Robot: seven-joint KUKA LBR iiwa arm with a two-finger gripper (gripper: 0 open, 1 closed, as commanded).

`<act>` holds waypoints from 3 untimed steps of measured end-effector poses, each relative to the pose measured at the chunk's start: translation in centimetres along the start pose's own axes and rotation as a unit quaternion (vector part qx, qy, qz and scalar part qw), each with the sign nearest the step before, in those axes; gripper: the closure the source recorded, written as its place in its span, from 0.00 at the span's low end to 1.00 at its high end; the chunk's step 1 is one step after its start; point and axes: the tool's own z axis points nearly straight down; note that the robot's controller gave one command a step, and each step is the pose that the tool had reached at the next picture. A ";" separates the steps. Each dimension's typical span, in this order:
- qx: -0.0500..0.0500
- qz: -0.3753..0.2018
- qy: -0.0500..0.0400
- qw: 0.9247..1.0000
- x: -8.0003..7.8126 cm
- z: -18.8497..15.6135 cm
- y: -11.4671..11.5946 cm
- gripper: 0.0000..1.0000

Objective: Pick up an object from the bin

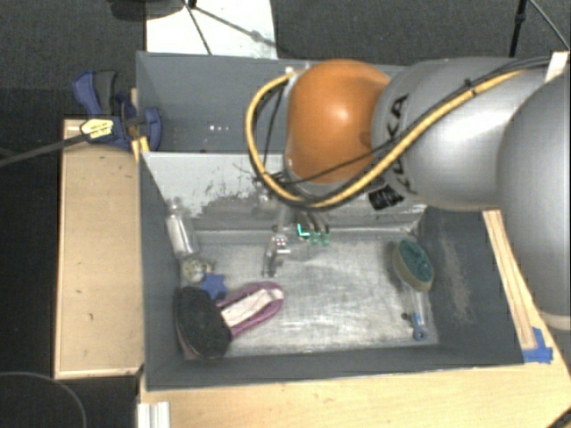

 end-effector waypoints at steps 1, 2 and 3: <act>0.002 -0.134 0.002 0.991 5.7 10.6 2.9 0.00; 0.001 -0.322 -0.011 0.947 9.0 7.8 2.0 0.00; 0.001 -0.268 -0.007 0.963 7.1 7.9 -0.1 0.00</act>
Offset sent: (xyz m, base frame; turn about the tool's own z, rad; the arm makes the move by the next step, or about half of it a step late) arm -0.0581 0.0291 -0.1106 -0.2685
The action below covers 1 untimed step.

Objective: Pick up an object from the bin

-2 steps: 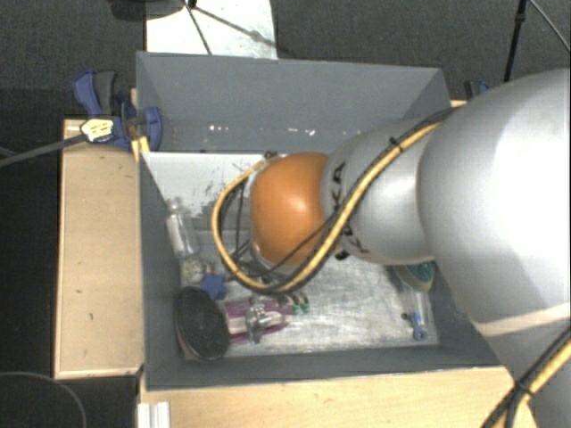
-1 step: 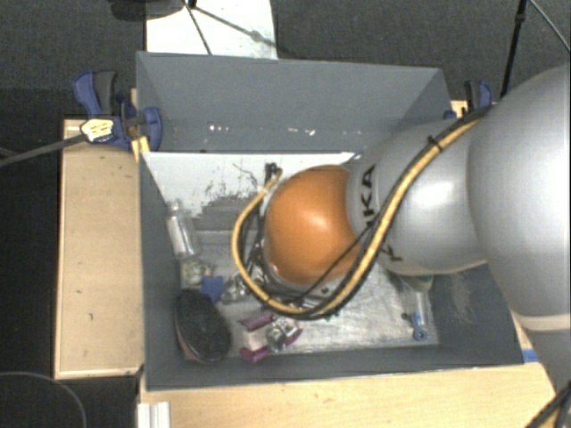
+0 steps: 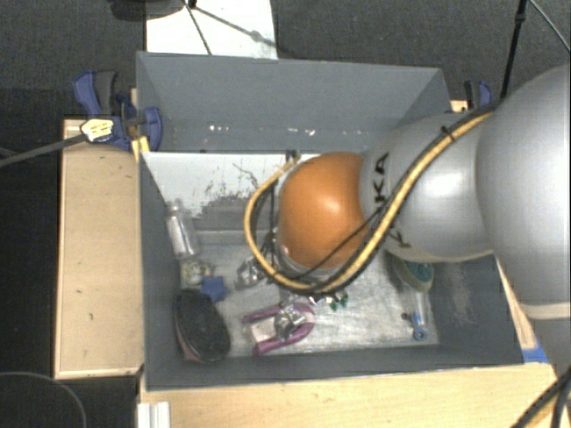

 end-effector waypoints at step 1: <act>0.001 -0.103 0.000 0.995 1.2 2.6 1.6 0.00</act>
Offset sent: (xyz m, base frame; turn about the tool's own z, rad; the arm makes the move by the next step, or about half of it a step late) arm -0.0229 0.0061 -0.0324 -0.2088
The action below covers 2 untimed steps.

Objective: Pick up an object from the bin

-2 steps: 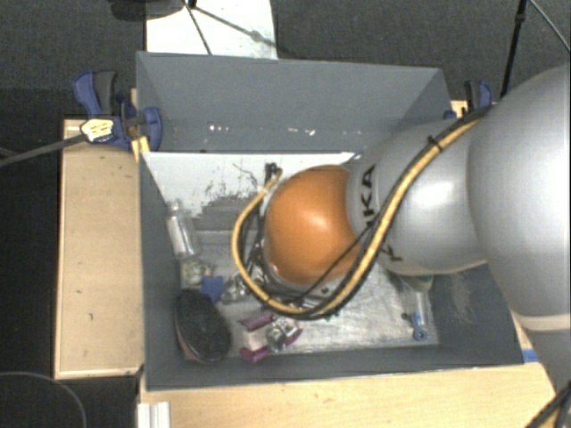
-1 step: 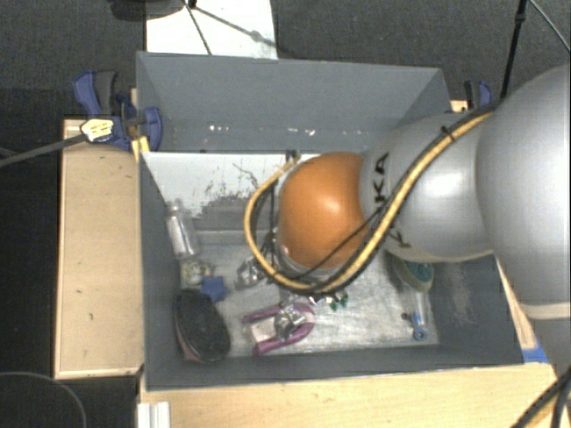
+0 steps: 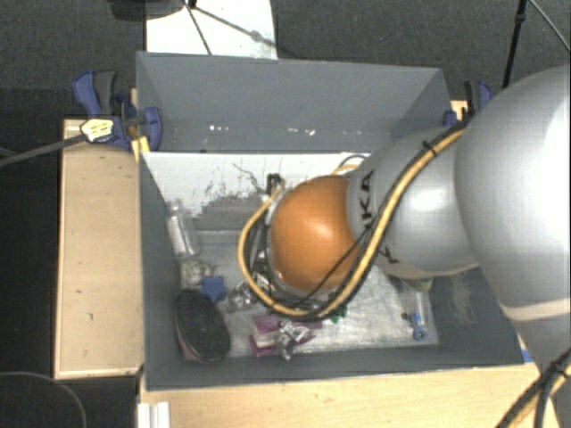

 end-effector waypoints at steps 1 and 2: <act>-0.003 0.038 -0.008 0.999 1.5 -0.1 -1.5 0.00; -0.005 0.041 0.006 0.999 2.2 0.1 -1.5 1.00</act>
Offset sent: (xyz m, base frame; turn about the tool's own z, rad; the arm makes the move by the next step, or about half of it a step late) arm -0.0058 -0.0289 -0.0066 0.0773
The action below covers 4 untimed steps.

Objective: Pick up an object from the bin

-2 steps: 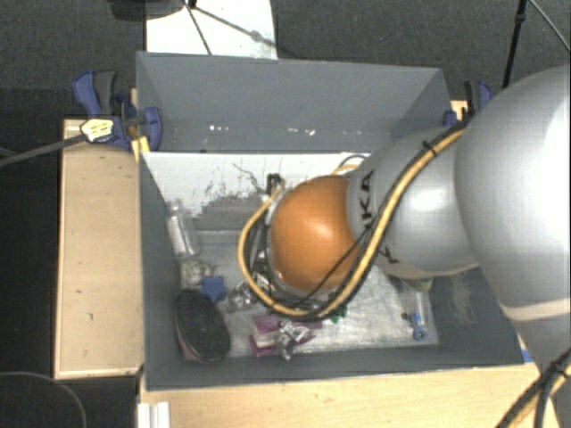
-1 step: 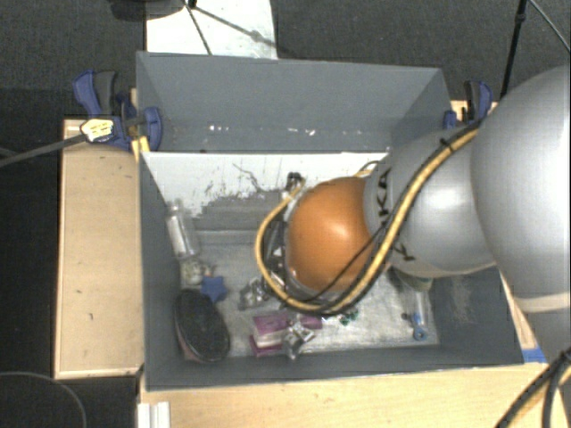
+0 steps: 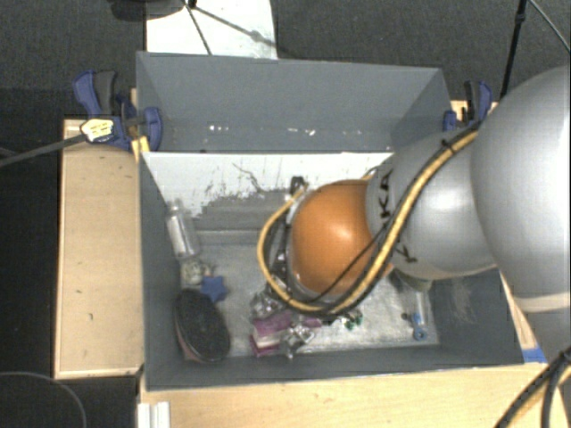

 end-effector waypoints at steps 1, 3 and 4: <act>0.003 0.001 -0.004 1.000 -0.1 -2.3 0.0 1.00; 0.003 0.007 -0.004 1.000 -0.2 -6.3 0.0 1.00; 0.004 0.010 -0.005 1.000 -0.3 -11.9 0.0 1.00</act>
Offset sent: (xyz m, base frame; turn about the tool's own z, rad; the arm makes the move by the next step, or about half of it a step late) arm 0.0001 0.0000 0.0216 0.0000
